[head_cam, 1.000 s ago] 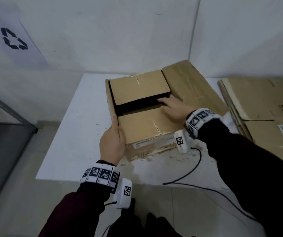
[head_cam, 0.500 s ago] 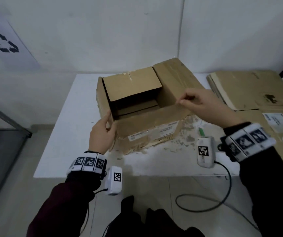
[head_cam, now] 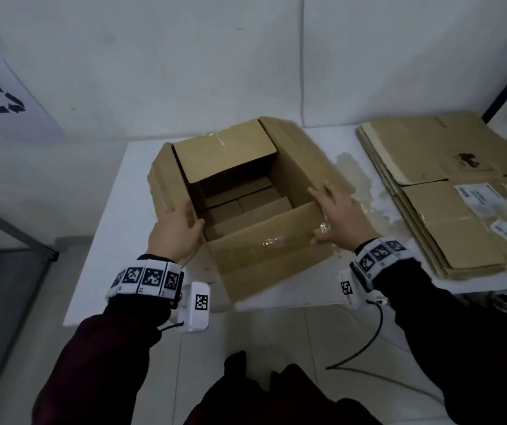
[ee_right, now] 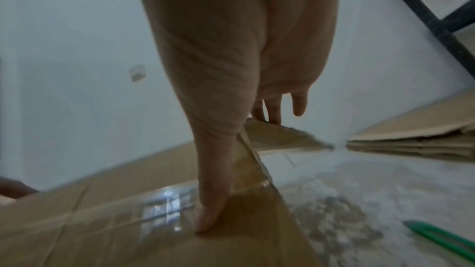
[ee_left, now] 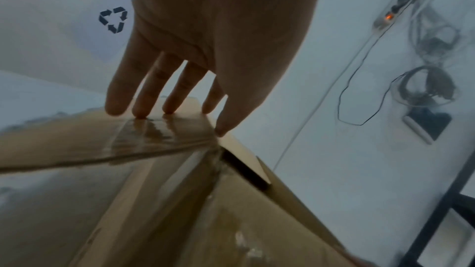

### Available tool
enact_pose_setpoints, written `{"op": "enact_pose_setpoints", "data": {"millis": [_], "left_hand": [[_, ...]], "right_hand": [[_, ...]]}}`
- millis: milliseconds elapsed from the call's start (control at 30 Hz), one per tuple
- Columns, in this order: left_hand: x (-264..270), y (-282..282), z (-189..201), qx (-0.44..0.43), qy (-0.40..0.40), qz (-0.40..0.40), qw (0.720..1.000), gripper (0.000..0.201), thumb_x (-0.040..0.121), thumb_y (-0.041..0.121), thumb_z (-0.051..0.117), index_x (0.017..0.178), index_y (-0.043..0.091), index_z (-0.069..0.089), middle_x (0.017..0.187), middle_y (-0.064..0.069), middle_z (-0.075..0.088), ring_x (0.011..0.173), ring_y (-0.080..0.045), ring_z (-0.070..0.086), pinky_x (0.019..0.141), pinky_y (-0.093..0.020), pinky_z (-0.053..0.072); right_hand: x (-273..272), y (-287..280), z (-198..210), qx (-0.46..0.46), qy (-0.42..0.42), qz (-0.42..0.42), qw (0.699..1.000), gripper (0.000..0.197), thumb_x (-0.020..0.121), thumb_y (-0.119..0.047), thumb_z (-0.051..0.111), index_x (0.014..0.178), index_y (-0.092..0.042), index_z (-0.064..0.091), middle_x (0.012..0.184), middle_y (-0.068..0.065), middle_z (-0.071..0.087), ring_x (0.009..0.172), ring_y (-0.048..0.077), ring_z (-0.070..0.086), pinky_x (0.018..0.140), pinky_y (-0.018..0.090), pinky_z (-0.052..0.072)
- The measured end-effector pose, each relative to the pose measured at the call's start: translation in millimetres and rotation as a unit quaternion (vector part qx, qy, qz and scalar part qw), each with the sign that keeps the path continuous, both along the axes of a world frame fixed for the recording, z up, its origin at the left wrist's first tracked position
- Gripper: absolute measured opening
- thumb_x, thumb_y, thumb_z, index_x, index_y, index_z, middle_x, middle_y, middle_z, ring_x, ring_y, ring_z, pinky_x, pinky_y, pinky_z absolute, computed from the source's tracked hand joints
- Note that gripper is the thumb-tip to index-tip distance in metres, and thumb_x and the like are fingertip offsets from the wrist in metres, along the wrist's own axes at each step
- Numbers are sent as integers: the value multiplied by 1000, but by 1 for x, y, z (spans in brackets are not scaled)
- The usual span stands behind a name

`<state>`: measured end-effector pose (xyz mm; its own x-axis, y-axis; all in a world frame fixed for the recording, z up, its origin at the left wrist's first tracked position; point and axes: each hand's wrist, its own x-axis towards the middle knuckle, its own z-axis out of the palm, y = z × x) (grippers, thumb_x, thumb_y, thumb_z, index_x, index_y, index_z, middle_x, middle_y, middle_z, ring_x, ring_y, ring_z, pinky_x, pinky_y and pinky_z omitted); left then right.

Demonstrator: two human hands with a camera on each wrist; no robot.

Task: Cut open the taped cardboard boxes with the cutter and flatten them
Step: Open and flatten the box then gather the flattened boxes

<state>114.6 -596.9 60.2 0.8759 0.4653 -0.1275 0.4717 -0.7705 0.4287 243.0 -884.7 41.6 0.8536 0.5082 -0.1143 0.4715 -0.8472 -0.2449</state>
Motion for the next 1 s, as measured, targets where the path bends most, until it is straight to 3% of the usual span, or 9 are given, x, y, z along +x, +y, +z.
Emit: {"op": "enact_pose_setpoints", "data": {"millis": [133,233,300,433,567,633,700,833,1000], "left_hand": [[13,-9,32,-20,-50,-18,998,30,98,29,46,118,12,61,108,-9,67,97,-22,59,75,-28,42],[43,-17,52,-14,-82,-65,994,24,97,26,46,105,12,64,96,-6,65,86,-19,57,72,-29,43],[77,-23,55,29,-64,-116,991,22,96,26,48,104,13,63,100,-6,64,89,-22,58,73,-32,46],[151,-35,44,145,26,-208,967,34,91,28,54,122,13,54,120,-10,56,108,-28,54,80,-36,44],[199,-29,27,253,89,-231,935,69,83,23,67,141,14,30,139,-17,38,128,-36,37,101,-47,34],[212,-23,21,278,113,-245,922,67,86,16,63,143,13,28,141,-19,36,130,-36,34,105,-48,30],[219,-15,21,287,118,-277,909,55,86,14,59,137,12,37,134,-17,43,124,-37,41,103,-47,32],[220,12,39,231,-9,-310,922,39,88,9,49,126,10,47,116,-15,54,103,-37,55,75,-42,41],[252,48,66,302,-124,-267,907,51,87,-3,49,137,6,40,121,-22,53,108,-39,52,86,-46,40]], "right_hand": [[3,3,-15,85,28,-10,996,85,67,-31,82,139,-20,38,151,9,23,139,26,23,112,41,30],[11,8,-5,154,96,-45,982,46,86,-24,62,130,-18,50,146,6,27,138,24,24,112,37,27],[14,16,-2,199,77,-92,973,33,94,-24,49,125,-17,54,139,8,35,132,27,31,110,39,28],[7,35,-14,208,34,-142,967,37,98,-28,42,133,-16,42,135,14,34,120,34,33,101,47,36],[4,34,-22,223,25,-154,962,47,100,-27,39,145,-17,29,143,12,32,130,32,30,109,47,30],[4,32,-24,250,33,-161,954,48,100,-27,39,146,-19,28,146,8,31,135,26,26,114,44,24],[4,33,-27,280,39,-162,945,47,100,-27,39,145,-21,29,148,4,29,139,21,22,116,40,19],[4,38,-31,305,36,-191,932,45,99,-23,41,143,-22,32,145,3,35,135,18,29,113,35,22],[0,43,-33,338,26,-212,917,45,97,-25,42,141,-26,36,144,-2,38,131,9,32,111,36,27]]}}
